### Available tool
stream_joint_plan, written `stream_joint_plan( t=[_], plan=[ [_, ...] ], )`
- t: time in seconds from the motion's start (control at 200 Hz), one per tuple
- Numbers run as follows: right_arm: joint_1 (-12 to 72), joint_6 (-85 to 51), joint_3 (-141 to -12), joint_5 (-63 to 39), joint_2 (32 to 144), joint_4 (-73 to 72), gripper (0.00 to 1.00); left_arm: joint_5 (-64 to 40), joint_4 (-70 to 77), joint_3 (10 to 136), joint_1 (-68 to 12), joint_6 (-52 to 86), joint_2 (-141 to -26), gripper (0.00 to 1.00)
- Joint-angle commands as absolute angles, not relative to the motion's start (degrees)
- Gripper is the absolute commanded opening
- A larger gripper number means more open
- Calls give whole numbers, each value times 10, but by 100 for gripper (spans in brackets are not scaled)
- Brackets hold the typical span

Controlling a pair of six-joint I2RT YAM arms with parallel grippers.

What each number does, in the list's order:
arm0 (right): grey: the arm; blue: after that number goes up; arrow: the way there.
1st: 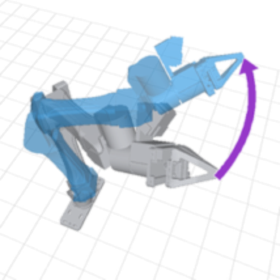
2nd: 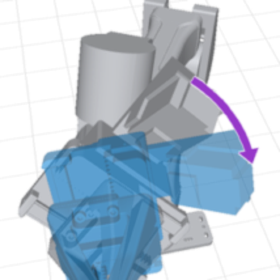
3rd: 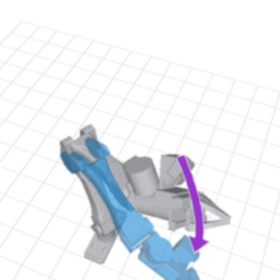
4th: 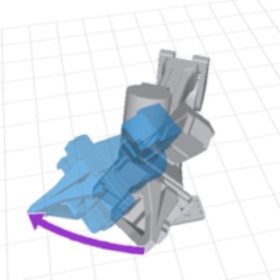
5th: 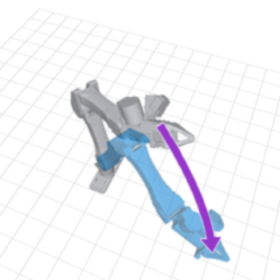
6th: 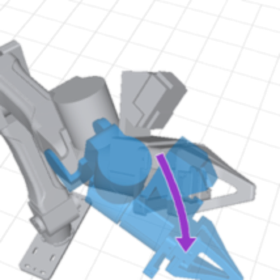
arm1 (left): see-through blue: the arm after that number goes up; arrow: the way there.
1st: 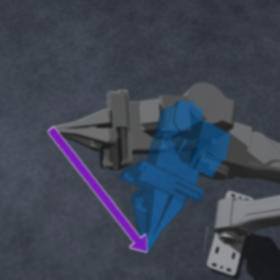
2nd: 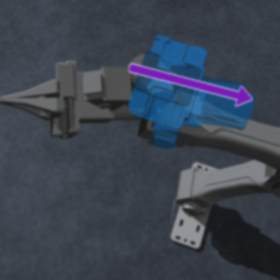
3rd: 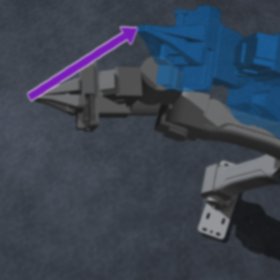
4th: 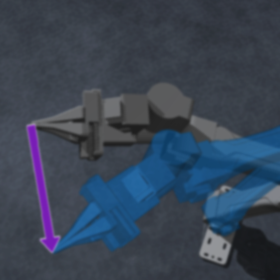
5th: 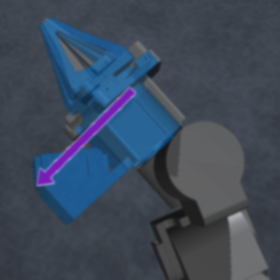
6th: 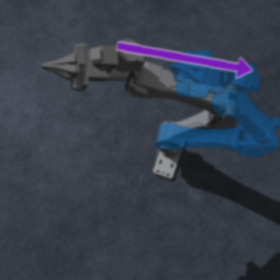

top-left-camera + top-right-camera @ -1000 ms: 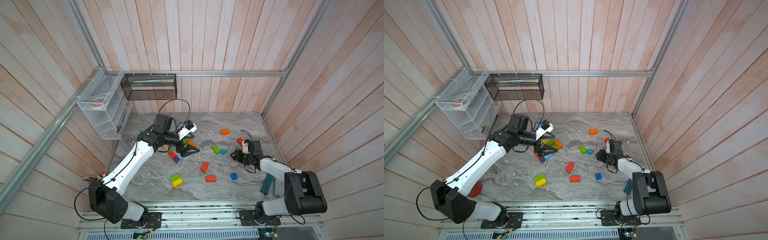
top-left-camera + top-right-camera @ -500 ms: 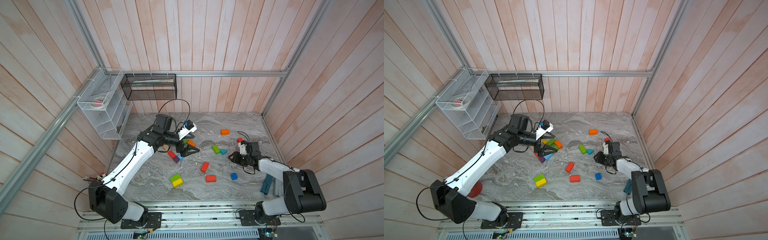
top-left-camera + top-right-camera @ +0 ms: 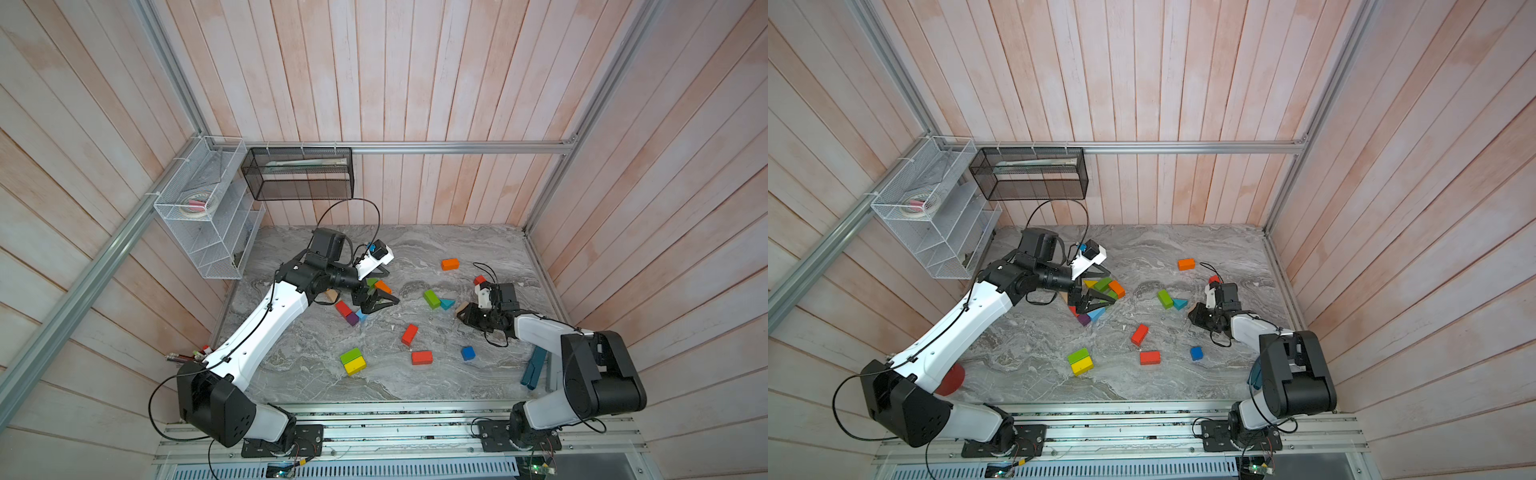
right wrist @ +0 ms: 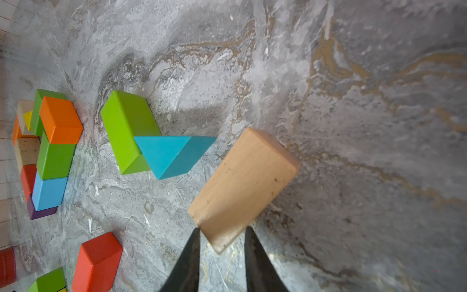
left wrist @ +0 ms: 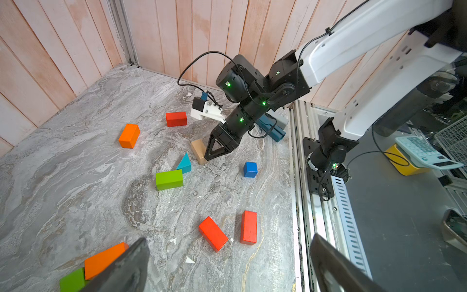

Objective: Assemble a heart with building blocks
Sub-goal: Assemble the building block at the center of the board.

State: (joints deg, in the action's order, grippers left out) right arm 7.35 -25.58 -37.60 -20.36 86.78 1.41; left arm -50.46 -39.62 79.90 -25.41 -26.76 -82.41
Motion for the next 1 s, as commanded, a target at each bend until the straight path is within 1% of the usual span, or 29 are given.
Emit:
stream_joint_plan(
  t=[0.0,0.56,0.995],
  plan=[
    [76,-247,-398,-192,883,8,29,-504,-390,789,-255,-266,-817,100],
    [76,-213,-449,-183,924,29,29,-500,-391,789,-254,-266,-819,100],
    [75,-195,-456,-162,883,38,29,-506,-388,789,-255,-263,-819,100]
  ],
)
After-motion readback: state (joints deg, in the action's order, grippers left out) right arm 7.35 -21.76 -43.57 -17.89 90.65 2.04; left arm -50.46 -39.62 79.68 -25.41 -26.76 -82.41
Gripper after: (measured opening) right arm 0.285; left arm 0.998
